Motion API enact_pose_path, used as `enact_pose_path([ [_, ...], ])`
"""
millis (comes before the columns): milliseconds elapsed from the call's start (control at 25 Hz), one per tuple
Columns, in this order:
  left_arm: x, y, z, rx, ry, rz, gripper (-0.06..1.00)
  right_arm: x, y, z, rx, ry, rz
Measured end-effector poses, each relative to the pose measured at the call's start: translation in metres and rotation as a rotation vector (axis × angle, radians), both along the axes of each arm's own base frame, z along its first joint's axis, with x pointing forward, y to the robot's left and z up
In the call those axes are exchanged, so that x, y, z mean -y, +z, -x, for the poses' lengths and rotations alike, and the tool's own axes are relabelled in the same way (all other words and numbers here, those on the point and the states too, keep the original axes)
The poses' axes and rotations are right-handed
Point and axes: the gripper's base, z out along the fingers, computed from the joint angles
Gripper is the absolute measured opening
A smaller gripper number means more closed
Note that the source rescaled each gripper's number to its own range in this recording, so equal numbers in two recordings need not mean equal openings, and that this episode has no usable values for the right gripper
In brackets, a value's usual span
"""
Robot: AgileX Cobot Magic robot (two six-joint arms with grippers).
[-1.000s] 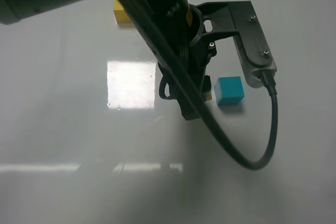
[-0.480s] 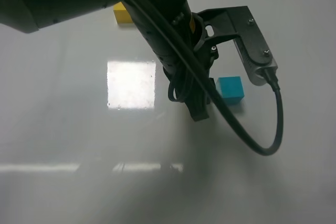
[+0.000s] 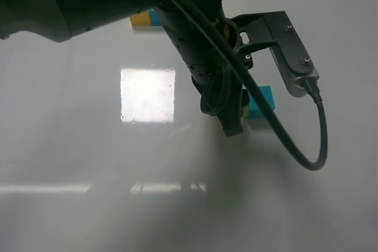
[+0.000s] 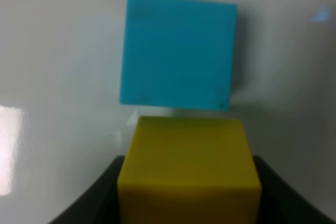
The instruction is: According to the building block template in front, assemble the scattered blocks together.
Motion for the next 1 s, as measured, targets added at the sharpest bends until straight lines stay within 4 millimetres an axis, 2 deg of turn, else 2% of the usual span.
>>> enact_pose_path([
  [1000, 0.0013, -0.003, -0.0043, 0.049, -0.03, -0.04, 0.06, 0.0, 0.0, 0.0, 0.0, 0.0, 0.0],
])
